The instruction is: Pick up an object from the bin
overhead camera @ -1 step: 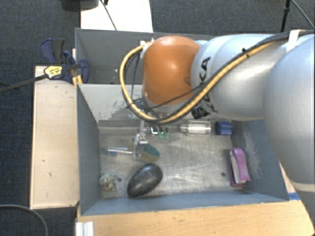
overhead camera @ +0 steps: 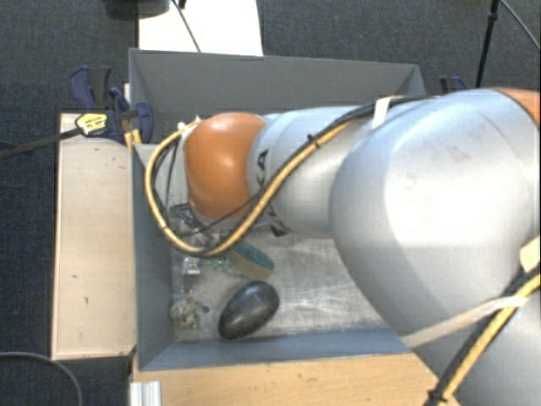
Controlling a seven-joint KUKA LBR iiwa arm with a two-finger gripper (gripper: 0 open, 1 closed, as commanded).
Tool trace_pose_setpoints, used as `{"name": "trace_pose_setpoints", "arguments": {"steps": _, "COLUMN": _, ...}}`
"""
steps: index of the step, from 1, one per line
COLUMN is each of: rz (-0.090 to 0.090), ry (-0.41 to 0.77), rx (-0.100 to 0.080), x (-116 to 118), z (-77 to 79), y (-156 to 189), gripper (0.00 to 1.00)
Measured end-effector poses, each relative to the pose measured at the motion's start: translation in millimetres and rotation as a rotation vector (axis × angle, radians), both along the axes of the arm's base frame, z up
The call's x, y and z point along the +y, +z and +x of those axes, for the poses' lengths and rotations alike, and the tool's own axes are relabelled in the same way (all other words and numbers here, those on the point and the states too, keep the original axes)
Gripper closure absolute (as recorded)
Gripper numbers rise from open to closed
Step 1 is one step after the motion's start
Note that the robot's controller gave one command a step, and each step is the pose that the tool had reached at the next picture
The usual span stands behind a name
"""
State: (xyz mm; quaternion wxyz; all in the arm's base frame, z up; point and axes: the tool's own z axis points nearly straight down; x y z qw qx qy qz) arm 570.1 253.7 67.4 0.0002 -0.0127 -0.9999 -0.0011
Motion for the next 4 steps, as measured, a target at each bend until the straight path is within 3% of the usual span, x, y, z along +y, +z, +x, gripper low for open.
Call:
{"name": "trace_pose_setpoints", "arguments": {"steps": 1, "rz": 0.0, "ry": 0.054, "rx": -0.007, "x": -6, "z": 24.9, "y": 35, "gripper": 0.0}}
{"name": "trace_pose_setpoints", "arguments": {"steps": 2, "rz": -0.002, "ry": -0.132, "rx": 0.0, "x": -1, "z": 14.7, "y": 33, "gripper": 0.0}}
{"name": "trace_pose_setpoints", "arguments": {"steps": 3, "rz": -0.002, "ry": -0.633, "rx": 0.001, "x": -5, "z": 8.9, "y": 4, "gripper": 0.0}}
{"name": "trace_pose_setpoints", "arguments": {"steps": 4, "rz": -0.007, "ry": -0.856, "rx": 0.0, "x": -5, "z": 20.3, "y": 4, "gripper": 0.0}}
